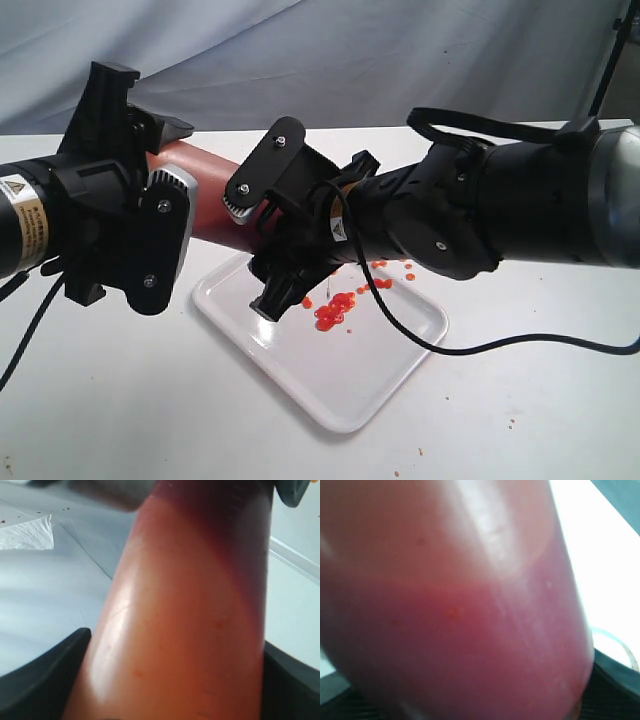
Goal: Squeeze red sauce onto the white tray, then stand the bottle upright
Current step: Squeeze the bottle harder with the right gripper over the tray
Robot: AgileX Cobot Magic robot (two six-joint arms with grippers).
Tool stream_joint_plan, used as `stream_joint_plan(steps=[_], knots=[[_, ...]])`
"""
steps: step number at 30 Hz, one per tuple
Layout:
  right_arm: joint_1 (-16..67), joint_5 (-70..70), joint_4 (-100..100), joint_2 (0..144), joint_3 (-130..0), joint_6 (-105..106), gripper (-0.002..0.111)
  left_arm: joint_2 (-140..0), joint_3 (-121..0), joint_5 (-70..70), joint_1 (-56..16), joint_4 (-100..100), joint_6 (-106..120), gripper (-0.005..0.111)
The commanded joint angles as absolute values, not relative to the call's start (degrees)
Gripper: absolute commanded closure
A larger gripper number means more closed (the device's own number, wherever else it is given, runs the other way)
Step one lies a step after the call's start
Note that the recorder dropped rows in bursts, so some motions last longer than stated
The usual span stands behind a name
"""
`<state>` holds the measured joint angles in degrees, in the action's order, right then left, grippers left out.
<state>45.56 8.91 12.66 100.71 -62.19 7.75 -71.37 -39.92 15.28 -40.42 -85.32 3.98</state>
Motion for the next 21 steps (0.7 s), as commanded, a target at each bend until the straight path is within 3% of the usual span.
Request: stream_joint_plan(steps=[1,4,7,8,13,18,21], knots=[[47.40,3.06,12.86,100.27,-62.12,9.19,0.080,-70.61,-40.93,10.30,-40.95,-85.51,1.57,0.107],[47.40,2.87,12.86,100.27,-62.12,9.19,0.058,-70.61,-40.93,10.30,-40.95,-85.51,1.57,0.107],[47.40,2.29,12.86,100.27,-62.12,9.19,0.021,-70.61,-40.93,10.30,-40.95,-85.51,1.57,0.107],[47.40,2.19,12.86,100.27,-62.12,9.19,0.018,-70.61,-40.93,10.30,-40.95,-85.51,1.57,0.107],[47.40,2.19,12.86,98.87,-62.12,9.19,0.023,-70.61,-40.93,10.30,-40.95,-85.51,1.57,0.107],[47.40,1.55,12.86,96.34,-62.12,9.19,0.040,-70.61,-40.93,10.30,-40.95,-85.51,1.57,0.107],[47.96,1.55,12.86,96.34,-62.12,8.97,0.042,-70.61,-40.93,10.32,-40.95,-85.32,1.57,0.107]])
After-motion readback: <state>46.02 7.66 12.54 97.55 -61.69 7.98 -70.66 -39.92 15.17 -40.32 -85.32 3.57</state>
